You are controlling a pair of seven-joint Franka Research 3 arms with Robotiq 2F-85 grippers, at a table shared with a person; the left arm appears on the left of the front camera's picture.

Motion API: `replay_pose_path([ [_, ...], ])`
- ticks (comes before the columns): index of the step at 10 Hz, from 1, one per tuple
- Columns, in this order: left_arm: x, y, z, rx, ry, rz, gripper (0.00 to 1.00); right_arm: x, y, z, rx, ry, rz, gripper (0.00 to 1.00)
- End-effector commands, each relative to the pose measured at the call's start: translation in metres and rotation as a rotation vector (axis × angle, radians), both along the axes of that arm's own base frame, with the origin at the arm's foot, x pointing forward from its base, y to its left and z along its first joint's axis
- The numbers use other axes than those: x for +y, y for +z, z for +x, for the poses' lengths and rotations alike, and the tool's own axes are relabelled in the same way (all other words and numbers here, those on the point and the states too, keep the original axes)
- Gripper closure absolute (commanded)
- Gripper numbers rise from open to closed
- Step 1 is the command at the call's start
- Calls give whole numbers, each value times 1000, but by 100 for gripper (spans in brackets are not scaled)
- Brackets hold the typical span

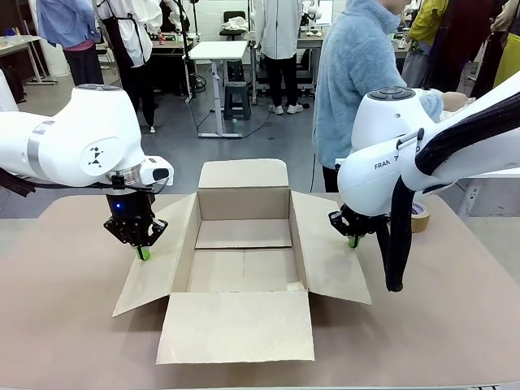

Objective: Wrap the clocks to prevent damage.
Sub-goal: Once the human has placed the objects inside and stepped back, release both hands from the side flaps of the Package Box.

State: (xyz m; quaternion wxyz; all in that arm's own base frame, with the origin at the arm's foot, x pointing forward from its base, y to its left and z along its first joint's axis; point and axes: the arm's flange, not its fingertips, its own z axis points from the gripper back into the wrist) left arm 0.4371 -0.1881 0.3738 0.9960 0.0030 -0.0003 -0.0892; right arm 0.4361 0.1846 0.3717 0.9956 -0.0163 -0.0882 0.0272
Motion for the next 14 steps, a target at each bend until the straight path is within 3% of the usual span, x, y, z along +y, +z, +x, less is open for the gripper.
replay_pose_path([
  [1,-1,2,-1,-10,-4,12,100,0,0,0,0,-4,1,99],
  [14,-1,2,-1,-10,-4,12,100,0,0,0,0,-4,1,99],
])
